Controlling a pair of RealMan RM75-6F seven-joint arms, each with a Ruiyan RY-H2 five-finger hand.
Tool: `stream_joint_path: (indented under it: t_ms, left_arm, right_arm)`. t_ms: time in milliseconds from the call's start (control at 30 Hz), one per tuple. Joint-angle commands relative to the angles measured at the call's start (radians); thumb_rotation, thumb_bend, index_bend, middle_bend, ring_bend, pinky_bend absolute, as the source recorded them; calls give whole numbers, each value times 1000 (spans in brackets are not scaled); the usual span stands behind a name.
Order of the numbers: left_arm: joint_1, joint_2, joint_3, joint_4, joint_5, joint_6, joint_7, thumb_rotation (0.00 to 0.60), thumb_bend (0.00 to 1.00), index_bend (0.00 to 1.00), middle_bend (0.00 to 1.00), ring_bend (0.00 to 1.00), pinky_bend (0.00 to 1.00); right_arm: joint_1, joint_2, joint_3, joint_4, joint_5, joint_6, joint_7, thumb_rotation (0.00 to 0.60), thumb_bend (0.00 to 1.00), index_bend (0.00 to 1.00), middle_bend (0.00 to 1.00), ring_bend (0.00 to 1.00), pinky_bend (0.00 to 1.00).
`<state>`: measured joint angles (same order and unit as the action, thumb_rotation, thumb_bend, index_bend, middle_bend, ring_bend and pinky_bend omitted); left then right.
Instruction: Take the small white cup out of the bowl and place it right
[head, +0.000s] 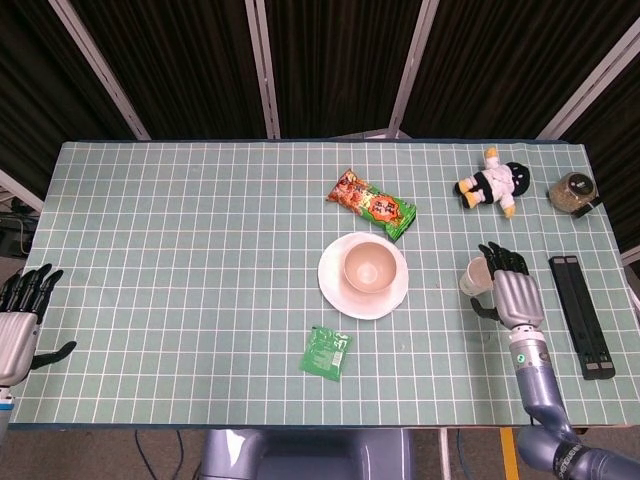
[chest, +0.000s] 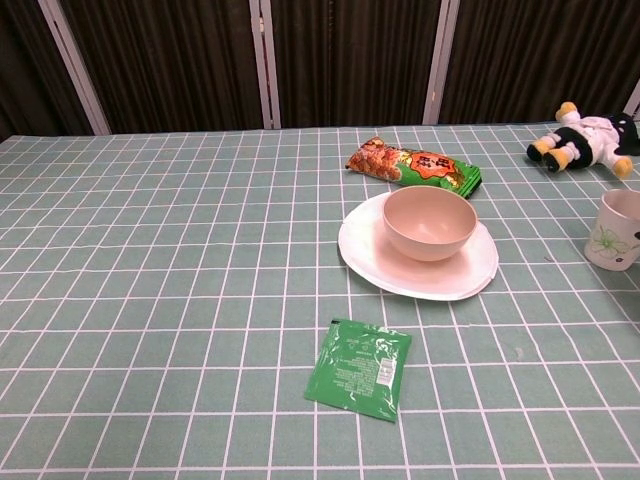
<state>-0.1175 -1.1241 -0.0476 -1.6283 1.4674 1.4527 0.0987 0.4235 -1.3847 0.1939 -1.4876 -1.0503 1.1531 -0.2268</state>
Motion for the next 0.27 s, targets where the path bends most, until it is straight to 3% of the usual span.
stream_joint_path:
  t_ms: [33, 267]
  left_arm:
    - [0, -1, 0, 3, -3, -2, 0, 600, 0, 0, 0, 0, 0]
    - [1, -8, -1, 20, -25, -16, -2, 600, 0, 0, 0, 0, 0]
  right_arm:
    - [-42, 22, -37, -5, -92, 92, -3, 600, 168, 19, 0, 0, 0]
    - [-141, 56, -128, 28, -276, 244, 75, 600, 91, 0, 0, 0, 0]
